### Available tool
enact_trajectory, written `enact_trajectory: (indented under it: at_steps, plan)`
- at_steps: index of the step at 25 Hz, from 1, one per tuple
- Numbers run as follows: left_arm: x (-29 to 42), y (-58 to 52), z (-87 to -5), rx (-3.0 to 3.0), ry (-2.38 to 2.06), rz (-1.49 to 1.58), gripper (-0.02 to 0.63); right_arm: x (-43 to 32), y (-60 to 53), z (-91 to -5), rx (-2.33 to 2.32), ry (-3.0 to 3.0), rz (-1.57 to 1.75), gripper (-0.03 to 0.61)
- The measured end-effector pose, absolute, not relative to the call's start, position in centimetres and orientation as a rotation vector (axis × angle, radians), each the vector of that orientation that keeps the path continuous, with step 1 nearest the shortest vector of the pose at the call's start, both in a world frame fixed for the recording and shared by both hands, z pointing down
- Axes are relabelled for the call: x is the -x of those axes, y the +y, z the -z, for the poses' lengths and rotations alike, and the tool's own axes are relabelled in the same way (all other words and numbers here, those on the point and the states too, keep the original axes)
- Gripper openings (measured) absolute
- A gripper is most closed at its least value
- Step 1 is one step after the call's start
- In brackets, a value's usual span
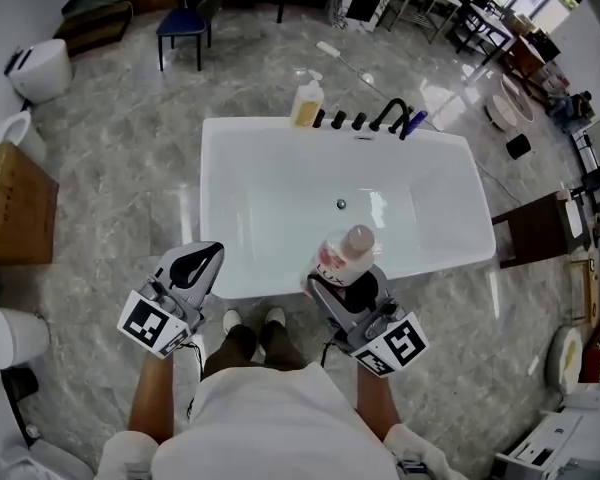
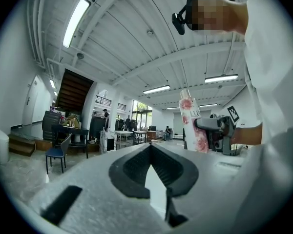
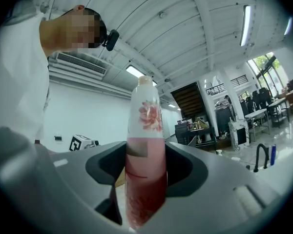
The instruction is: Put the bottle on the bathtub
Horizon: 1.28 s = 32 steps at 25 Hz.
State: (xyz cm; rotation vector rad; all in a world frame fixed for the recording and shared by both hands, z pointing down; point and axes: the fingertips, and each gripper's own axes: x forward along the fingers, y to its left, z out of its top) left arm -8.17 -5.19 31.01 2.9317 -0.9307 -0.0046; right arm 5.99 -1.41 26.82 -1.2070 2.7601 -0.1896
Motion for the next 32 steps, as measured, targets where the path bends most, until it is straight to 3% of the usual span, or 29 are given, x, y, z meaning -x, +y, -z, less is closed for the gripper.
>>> enact_trajectory:
  at_steps: [18,32]
  plan:
    - [5.3,-17.3,-36.6,-2.789,-1.022,-0.073,-0.005,-7.0,-18.4,-32.0,1.038,2.859,0.276,0.247]
    - [5.3,-31.4,-52.8,-2.708,-1.027,-0.056,-0.005,-4.0,-37.2,-48.6,1.07,2.901,0.276,0.247]
